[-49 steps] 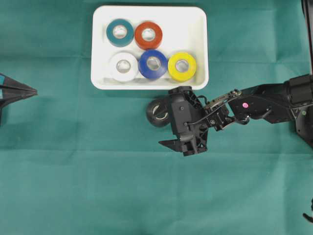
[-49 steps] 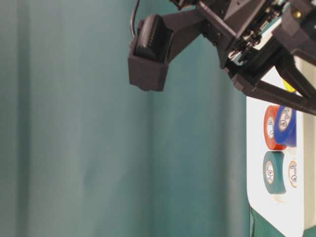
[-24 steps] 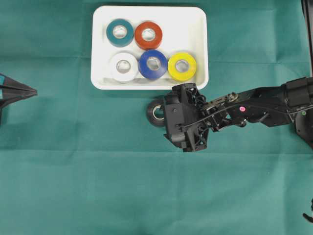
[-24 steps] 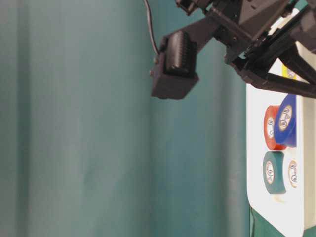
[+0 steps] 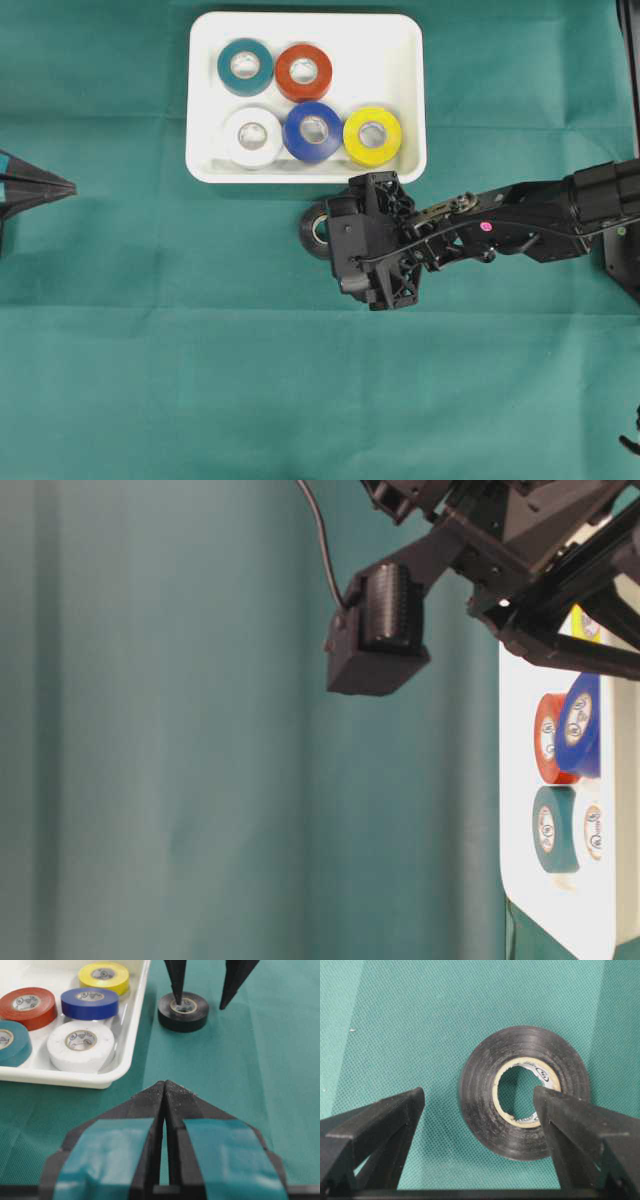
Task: Put the tape into the white case with the right arm.
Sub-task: 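Move the right gripper over the black roll and lower it, then close the right gripper on the black roll's rim and lift it, then carry the black roll into the tray's upper right corner and release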
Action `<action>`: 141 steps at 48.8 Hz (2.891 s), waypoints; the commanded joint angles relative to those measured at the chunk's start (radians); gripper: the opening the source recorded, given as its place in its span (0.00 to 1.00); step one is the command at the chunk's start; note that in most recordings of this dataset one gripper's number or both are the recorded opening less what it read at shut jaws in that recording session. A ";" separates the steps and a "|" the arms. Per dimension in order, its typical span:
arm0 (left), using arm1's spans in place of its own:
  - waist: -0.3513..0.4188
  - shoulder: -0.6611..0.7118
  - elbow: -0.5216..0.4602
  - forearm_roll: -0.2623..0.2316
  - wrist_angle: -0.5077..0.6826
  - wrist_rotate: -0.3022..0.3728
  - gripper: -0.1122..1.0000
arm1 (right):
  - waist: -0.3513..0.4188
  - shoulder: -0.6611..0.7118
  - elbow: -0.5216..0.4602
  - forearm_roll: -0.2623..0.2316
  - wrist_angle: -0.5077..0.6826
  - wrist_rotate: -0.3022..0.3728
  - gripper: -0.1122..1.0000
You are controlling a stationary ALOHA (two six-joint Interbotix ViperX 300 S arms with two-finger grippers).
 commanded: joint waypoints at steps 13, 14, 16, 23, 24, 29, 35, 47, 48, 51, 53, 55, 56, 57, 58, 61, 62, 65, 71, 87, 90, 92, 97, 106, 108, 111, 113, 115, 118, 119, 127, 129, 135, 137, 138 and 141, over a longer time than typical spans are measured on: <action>0.003 0.008 -0.012 -0.002 -0.005 0.000 0.10 | 0.005 0.035 -0.046 0.008 -0.026 0.002 0.65; 0.003 0.006 -0.012 -0.002 -0.005 0.000 0.10 | 0.005 0.037 -0.046 0.008 -0.026 0.002 0.63; 0.003 0.006 -0.012 -0.002 -0.005 0.000 0.10 | 0.005 0.037 -0.048 0.008 -0.023 0.002 0.57; 0.003 0.006 -0.011 -0.002 -0.005 0.000 0.10 | 0.005 0.034 -0.048 0.028 -0.021 0.003 0.26; 0.003 0.006 -0.012 -0.002 -0.005 0.000 0.10 | 0.005 0.034 -0.048 0.031 -0.021 0.002 0.23; 0.003 0.008 -0.011 0.000 -0.005 0.000 0.10 | 0.005 0.025 -0.049 0.046 -0.020 0.003 0.15; 0.003 0.008 -0.012 0.000 -0.005 0.000 0.10 | 0.008 0.009 -0.049 0.049 -0.020 0.002 0.11; 0.003 0.008 -0.012 -0.002 -0.005 0.000 0.10 | 0.009 -0.003 -0.049 0.049 -0.020 0.002 0.11; 0.003 0.006 -0.012 -0.002 -0.005 0.000 0.10 | 0.009 -0.005 -0.049 0.049 -0.020 0.002 0.11; 0.003 0.008 -0.012 -0.002 -0.005 0.000 0.10 | 0.012 -0.017 -0.051 0.051 -0.018 0.002 0.11; 0.003 0.008 -0.012 -0.002 -0.005 0.000 0.10 | 0.014 -0.029 -0.051 0.051 -0.017 0.003 0.11; 0.003 0.008 -0.012 -0.002 -0.005 0.000 0.10 | 0.017 -0.043 -0.049 0.051 -0.014 0.003 0.11; 0.003 0.006 -0.012 -0.002 -0.005 0.000 0.10 | 0.018 -0.054 -0.049 0.051 -0.011 0.002 0.11; 0.003 0.008 -0.012 -0.002 -0.005 0.000 0.10 | 0.020 -0.061 -0.051 0.052 -0.008 0.002 0.11; 0.003 0.008 -0.012 -0.002 -0.005 0.000 0.10 | 0.021 -0.069 -0.051 0.052 -0.003 0.003 0.11; 0.003 0.008 -0.012 0.000 -0.006 0.000 0.10 | 0.025 -0.091 -0.051 0.058 0.012 0.002 0.11; 0.003 0.008 -0.012 -0.002 -0.005 0.000 0.10 | 0.025 -0.098 -0.051 0.061 0.017 0.003 0.11; 0.003 0.008 -0.012 -0.002 -0.005 0.000 0.10 | 0.026 -0.120 -0.052 0.067 0.038 0.003 0.11; 0.003 0.006 -0.012 -0.002 -0.006 0.000 0.10 | 0.026 -0.143 -0.055 0.069 0.083 0.002 0.11; 0.003 0.008 -0.012 -0.002 -0.005 0.000 0.10 | -0.003 -0.141 -0.058 0.067 0.097 0.000 0.11; 0.003 0.006 -0.011 -0.002 -0.005 0.000 0.10 | -0.025 -0.141 -0.063 0.069 0.097 0.000 0.11; 0.003 0.006 -0.011 0.000 -0.005 0.000 0.10 | -0.040 -0.141 -0.067 0.067 0.098 -0.002 0.11; 0.003 0.008 -0.012 0.000 -0.005 0.000 0.10 | -0.081 -0.141 -0.080 0.063 0.097 -0.003 0.11; 0.003 0.008 -0.011 0.000 -0.005 0.000 0.10 | -0.181 -0.141 -0.094 0.060 0.092 -0.008 0.11; 0.003 0.008 -0.011 0.000 -0.005 0.000 0.10 | -0.201 -0.141 -0.097 0.060 0.091 -0.008 0.11; 0.003 0.008 -0.011 0.000 -0.005 0.000 0.10 | -0.227 -0.141 -0.098 0.057 0.091 -0.009 0.11; 0.003 0.008 -0.011 0.000 -0.005 0.000 0.10 | -0.244 -0.141 -0.098 0.054 0.089 -0.009 0.11; 0.003 0.006 -0.011 -0.002 -0.005 0.000 0.10 | -0.261 -0.141 -0.098 0.048 0.086 -0.009 0.11; 0.003 0.008 -0.011 -0.002 -0.005 0.000 0.10 | -0.282 -0.140 -0.098 0.040 0.077 -0.009 0.11; 0.003 0.008 -0.011 -0.002 -0.005 0.000 0.10 | -0.288 -0.140 -0.098 0.040 0.072 -0.009 0.11; 0.003 0.006 -0.011 -0.002 -0.005 0.000 0.10 | -0.348 -0.129 -0.103 0.037 0.049 -0.009 0.11; 0.003 0.006 -0.011 -0.002 -0.005 0.000 0.10 | -0.360 -0.126 -0.104 0.037 0.049 -0.009 0.11; 0.003 0.008 -0.011 -0.002 -0.005 0.000 0.10 | -0.390 -0.114 -0.104 0.037 0.048 -0.009 0.11; 0.003 0.008 -0.011 -0.002 -0.005 0.000 0.10 | -0.396 -0.110 -0.104 0.037 0.048 -0.009 0.11; 0.003 0.008 -0.011 -0.002 -0.005 0.000 0.10 | -0.397 -0.109 -0.104 0.037 0.048 -0.009 0.11; 0.003 0.008 -0.011 -0.002 -0.005 0.000 0.10 | -0.403 -0.106 -0.104 0.037 0.049 -0.009 0.11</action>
